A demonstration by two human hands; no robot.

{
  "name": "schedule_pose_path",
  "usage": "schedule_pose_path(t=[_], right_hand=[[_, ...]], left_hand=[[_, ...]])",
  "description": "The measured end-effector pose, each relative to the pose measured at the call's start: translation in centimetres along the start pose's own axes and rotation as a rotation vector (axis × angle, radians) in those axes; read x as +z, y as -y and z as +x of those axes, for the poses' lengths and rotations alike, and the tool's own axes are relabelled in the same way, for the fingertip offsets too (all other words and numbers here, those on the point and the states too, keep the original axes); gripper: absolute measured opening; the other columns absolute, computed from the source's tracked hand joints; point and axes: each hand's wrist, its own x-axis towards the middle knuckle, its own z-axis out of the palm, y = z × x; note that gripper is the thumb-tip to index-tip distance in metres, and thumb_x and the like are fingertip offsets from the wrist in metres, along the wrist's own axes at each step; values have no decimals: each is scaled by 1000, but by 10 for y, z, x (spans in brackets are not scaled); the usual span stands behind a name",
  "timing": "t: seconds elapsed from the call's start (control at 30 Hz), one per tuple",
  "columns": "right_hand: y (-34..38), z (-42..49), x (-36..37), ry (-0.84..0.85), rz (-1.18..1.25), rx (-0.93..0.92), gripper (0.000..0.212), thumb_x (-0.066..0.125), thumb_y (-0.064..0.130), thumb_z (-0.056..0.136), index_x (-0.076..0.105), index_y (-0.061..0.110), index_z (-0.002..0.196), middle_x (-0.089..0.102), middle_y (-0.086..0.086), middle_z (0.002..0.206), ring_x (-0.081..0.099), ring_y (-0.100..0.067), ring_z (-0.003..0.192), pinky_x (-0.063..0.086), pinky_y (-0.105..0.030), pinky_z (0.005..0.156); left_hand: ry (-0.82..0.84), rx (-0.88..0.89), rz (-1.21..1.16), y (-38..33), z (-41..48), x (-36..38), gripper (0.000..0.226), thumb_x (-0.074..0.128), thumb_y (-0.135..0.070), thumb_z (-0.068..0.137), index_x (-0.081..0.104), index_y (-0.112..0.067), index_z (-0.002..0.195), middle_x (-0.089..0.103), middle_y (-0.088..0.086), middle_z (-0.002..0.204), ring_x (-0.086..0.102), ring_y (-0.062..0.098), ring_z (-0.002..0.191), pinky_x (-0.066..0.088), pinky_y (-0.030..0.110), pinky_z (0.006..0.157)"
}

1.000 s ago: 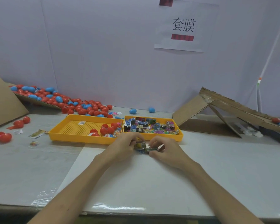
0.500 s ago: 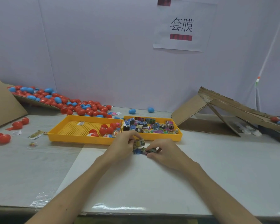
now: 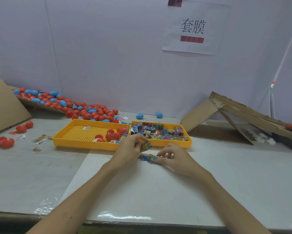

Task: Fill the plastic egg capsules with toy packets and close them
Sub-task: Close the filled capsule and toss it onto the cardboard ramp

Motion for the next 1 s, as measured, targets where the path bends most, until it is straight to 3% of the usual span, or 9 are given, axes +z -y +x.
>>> schedule_pose_path(t=[0.13, 0.3, 0.47, 0.57, 0.67, 0.77, 0.87, 1.0], right_hand=[[5, -1, -1, 29, 58, -29, 18, 78, 26, 86, 67, 40, 86, 62, 5, 101, 58, -9, 83, 49, -25, 77], [7, -2, 1, 31, 196, -43, 21, 80, 12, 82, 68, 29, 87, 70, 6, 87, 60, -7, 71, 49, -23, 67], [6, 1, 5, -5, 204, -13, 27, 80, 15, 83, 73, 30, 104, 67, 8, 89, 58, 1, 70, 48, -17, 70], [6, 3, 8, 21, 106, -17, 31, 75, 18, 88, 73, 21, 118, 65, 11, 94, 55, 4, 71, 43, -15, 70], [7, 2, 9, 79, -9, -52, 25, 70, 23, 93, 74, 24, 118, 60, 6, 100, 51, -5, 80, 44, -30, 79], [11, 1, 9, 54, 38, -51, 15, 73, 20, 90, 74, 27, 103, 57, 5, 102, 56, -15, 89, 45, -33, 84], [10, -1, 8, 5, 68, -64, 14, 75, 16, 86, 71, 27, 94, 61, 8, 106, 59, -8, 94, 46, -25, 83], [9, -3, 7, -4, 115, -111, 16, 74, 8, 83, 77, 21, 92, 70, 14, 89, 61, -1, 86, 41, -11, 69]], left_hand=[[34, -27, -69, 0, 0, 2, 32, 49, 0, 102, 72, -21, 112, 74, 2, 109, 73, 25, 91, 62, 40, 77], [52, -45, -113, -1, -1, 4, 31, 50, -1, 102, 72, -21, 112, 75, 3, 110, 73, 13, 87, 53, 13, 62], [45, -63, -160, -3, -2, 4, 32, 50, -1, 102, 73, -22, 111, 75, 1, 105, 69, 11, 91, 46, 7, 60], [48, -79, -205, -4, -2, 4, 33, 49, -2, 103, 72, -25, 108, 76, 1, 100, 70, 21, 91, 57, 27, 73], [65, -116, -278, -4, -2, 5, 34, 48, 0, 103, 72, -24, 107, 76, 6, 102, 71, 26, 98, 59, 52, 86], [68, -130, -304, -3, -2, 5, 35, 48, 0, 103, 73, -26, 104, 76, 5, 101, 71, 26, 99, 58, 57, 86], [65, -135, -305, -2, -2, 5, 36, 49, -1, 103, 73, -28, 102, 75, 4, 101, 70, 26, 100, 58, 57, 87], [69, -144, -337, -2, -2, 5, 38, 47, 0, 103, 73, -28, 101, 73, 9, 104, 70, 20, 95, 63, 46, 80]])
